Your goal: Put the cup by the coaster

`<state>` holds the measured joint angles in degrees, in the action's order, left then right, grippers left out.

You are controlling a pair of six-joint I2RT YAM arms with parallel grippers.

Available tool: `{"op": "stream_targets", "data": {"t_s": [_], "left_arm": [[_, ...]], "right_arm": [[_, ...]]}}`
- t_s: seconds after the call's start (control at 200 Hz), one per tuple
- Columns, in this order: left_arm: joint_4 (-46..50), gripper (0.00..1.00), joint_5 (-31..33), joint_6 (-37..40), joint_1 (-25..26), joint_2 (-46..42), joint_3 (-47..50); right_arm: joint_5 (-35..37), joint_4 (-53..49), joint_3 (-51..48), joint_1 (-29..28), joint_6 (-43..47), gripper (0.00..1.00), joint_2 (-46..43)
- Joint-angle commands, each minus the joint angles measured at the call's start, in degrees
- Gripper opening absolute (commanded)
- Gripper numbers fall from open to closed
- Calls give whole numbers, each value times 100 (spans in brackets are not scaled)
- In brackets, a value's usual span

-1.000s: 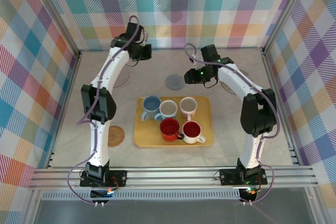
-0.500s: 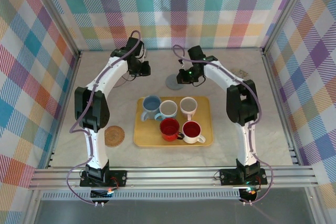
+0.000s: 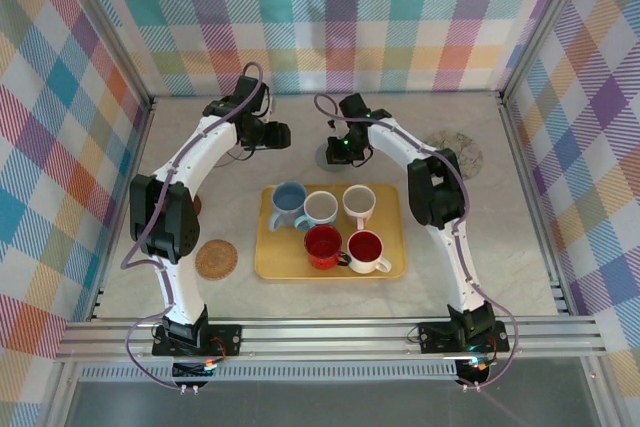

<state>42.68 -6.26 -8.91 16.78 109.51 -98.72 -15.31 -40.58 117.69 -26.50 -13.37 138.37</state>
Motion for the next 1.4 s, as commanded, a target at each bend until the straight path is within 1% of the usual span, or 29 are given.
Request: {"op": "stream_targets", "data": {"t_s": [0.0,0.07,0.105,0.23,0.33,0.36,0.44,0.485,0.71,0.82,1.0,1.1,1.225,1.395], "left_arm": [[-172,74,75,142,-8,-333,151],[-297,85,138,161,-1,-398,272],[-406,89,238,157,9,-450,359],[-813,94,608,135,19,-656,705],[-869,96,644,132,32,-681,741],[-831,100,705,178,63,-670,728],[-706,100,1073,426,223,-634,671],[-673,100,1166,525,302,-625,669],[-891,100,946,484,447,-600,749],[-894,100,931,478,497,-513,690],[-859,100,892,469,537,-418,592],[-920,100,1108,451,572,-421,620],[-990,100,1080,469,581,-442,661],[-1015,100,1105,457,599,-457,634]], "right_arm": [[417,-280,201,-31,-108,0,98],[587,-346,231,-13,-9,0,141],[620,-411,269,10,17,0,170],[769,-598,312,81,-45,0,235],[953,-652,274,143,-172,0,213],[993,-666,266,160,-178,0,209],[1147,-735,262,236,-193,0,195],[1201,-782,247,288,-190,0,191],[1220,-623,-119,559,-289,0,-18],[1036,-573,-150,578,-193,0,-80],[1434,-761,-102,632,-231,0,-73],[1597,-863,-147,686,-316,0,-98],[1937,-925,-236,738,-348,0,-151],[2083,-1017,-288,885,-342,0,-183]]}}
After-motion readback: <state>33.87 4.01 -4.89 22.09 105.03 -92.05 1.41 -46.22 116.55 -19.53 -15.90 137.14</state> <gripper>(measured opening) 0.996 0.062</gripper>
